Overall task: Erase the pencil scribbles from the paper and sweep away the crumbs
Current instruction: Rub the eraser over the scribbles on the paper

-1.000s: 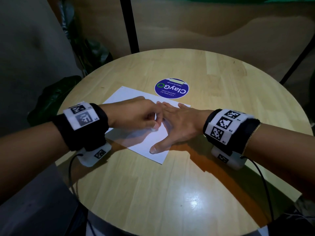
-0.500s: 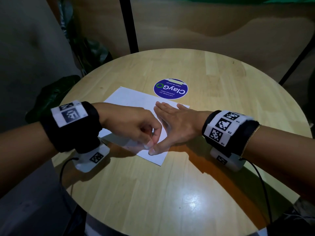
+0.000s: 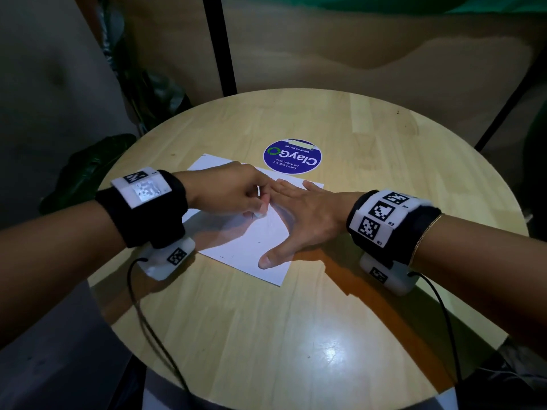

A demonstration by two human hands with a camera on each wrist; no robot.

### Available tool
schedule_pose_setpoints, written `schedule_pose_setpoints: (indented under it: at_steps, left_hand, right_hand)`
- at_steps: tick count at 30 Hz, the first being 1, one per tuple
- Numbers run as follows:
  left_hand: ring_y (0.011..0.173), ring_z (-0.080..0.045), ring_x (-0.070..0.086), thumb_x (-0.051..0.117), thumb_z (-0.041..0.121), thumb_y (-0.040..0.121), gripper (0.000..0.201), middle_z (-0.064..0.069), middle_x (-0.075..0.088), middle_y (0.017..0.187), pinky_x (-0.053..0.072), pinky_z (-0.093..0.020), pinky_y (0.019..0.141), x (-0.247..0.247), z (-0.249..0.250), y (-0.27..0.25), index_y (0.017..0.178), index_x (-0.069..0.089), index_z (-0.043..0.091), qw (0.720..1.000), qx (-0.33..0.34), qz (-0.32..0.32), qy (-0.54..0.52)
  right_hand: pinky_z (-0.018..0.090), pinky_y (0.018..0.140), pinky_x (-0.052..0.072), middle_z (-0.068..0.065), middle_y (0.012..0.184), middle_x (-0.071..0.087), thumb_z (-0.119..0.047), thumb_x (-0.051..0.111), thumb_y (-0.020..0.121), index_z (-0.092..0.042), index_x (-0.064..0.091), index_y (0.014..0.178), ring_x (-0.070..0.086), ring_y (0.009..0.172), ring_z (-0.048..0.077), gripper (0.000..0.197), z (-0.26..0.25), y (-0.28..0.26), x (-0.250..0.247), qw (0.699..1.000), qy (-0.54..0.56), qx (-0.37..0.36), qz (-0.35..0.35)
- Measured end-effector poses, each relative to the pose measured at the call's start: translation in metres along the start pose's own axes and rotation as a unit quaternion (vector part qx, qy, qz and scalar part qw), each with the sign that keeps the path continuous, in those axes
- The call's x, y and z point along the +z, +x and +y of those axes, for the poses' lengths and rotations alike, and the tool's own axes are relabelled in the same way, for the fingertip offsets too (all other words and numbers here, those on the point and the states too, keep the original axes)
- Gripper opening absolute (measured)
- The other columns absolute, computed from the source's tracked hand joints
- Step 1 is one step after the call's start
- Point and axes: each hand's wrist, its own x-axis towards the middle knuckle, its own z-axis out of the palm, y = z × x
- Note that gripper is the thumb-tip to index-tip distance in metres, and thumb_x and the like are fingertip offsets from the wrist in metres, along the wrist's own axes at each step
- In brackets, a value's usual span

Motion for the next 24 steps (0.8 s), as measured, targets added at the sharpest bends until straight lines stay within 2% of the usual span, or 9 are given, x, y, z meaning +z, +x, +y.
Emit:
schedule_pose_setpoints:
  at_steps: [4,8,9,10,13,14,18,22,24]
  left_hand:
    - [0.073,-0.004,0.067,0.069,0.02,0.1,0.005,0.004,0.08,0.081,0.049,-0.022,0.072,0.0,0.001,0.003,0.096,0.072,0.019,0.999,-0.009,-0.04,-0.005]
    - [0.072,-0.008,0.071,0.07,0.013,0.098,0.009,-0.001,0.082,0.084,0.054,-0.019,0.072,0.002,0.008,-0.004,0.097,0.076,0.019,0.986,0.02,-0.152,-0.064]
    - [0.072,-0.007,0.071,0.07,0.014,0.098,0.009,0.0,0.081,0.084,0.054,-0.018,0.071,0.002,0.009,-0.002,0.097,0.077,0.02,0.986,0.025,-0.151,-0.06]
    - [0.072,-0.005,0.07,0.07,0.015,0.098,0.01,0.002,0.081,0.083,0.054,-0.019,0.072,0.001,0.007,0.002,0.097,0.076,0.022,0.992,0.027,-0.119,-0.039]
    - [0.08,0.0,0.066,0.069,0.022,0.098,0.007,0.009,0.077,0.08,0.055,-0.031,0.077,0.002,-0.002,0.009,0.094,0.073,0.026,0.999,0.024,0.019,0.037]
    - [0.08,0.001,0.065,0.069,0.022,0.098,0.007,0.009,0.076,0.079,0.054,-0.031,0.076,0.004,-0.001,0.009,0.094,0.072,0.026,0.999,0.026,0.021,0.035]
    - [0.069,0.001,0.064,0.07,0.017,0.098,0.009,0.007,0.077,0.078,0.045,-0.013,0.064,0.009,0.013,0.006,0.097,0.075,0.024,0.995,0.057,-0.086,-0.009]
    - [0.073,0.005,0.061,0.069,0.024,0.099,0.006,0.013,0.072,0.076,0.044,-0.021,0.071,0.001,0.002,0.019,0.095,0.074,0.023,0.998,0.022,0.027,0.048]
    - [0.069,0.006,0.062,0.068,0.019,0.099,0.006,0.011,0.072,0.072,0.04,-0.011,0.064,0.004,0.006,0.019,0.097,0.074,0.019,0.999,0.023,-0.004,0.026]
  right_hand:
    - [0.05,0.131,-0.014,-0.013,0.177,-0.02,-0.085,0.06,0.086,-0.04,-0.005,0.17,-0.024,0.16,0.003,0.116,0.01,0.0,-0.007,0.999,0.048,-0.012,-0.018]
    - [0.047,0.132,-0.009,-0.007,0.178,-0.018,-0.088,0.063,0.081,-0.026,-0.003,0.172,-0.021,0.162,0.01,0.128,0.011,0.0,-0.007,1.0,0.02,0.01,-0.006]
    - [0.046,0.133,-0.008,-0.006,0.178,-0.019,-0.089,0.063,0.079,-0.024,-0.005,0.172,-0.02,0.162,0.012,0.132,0.011,-0.001,-0.006,1.0,0.019,0.02,-0.001]
    - [0.045,0.132,-0.008,-0.005,0.178,-0.019,-0.09,0.064,0.078,-0.025,-0.006,0.171,-0.02,0.163,0.013,0.134,0.011,-0.001,-0.006,0.999,0.026,0.024,0.003]
    - [0.049,0.132,-0.009,-0.005,0.179,-0.017,-0.094,0.064,0.072,-0.035,-0.008,0.17,-0.019,0.163,0.012,0.135,0.013,0.003,-0.003,0.999,0.041,0.015,0.019]
    - [0.049,0.132,-0.01,-0.004,0.178,-0.017,-0.095,0.064,0.071,-0.036,-0.008,0.17,-0.019,0.163,0.011,0.136,0.013,0.004,-0.003,0.999,0.04,0.019,0.016]
    - [0.047,0.131,-0.01,-0.003,0.178,-0.018,-0.095,0.064,0.071,-0.029,-0.003,0.171,-0.021,0.162,0.012,0.137,0.015,0.005,-0.003,0.999,0.026,0.03,0.007]
    - [0.049,0.131,-0.012,-0.006,0.178,-0.02,-0.095,0.063,0.072,-0.037,-0.012,0.169,-0.02,0.163,0.012,0.136,0.015,0.005,-0.004,0.999,0.033,0.022,0.008]
    - [0.048,0.131,-0.013,-0.005,0.178,-0.02,-0.093,0.064,0.073,-0.036,-0.01,0.17,-0.021,0.162,0.012,0.135,0.015,0.005,-0.004,0.999,0.031,0.025,0.003]
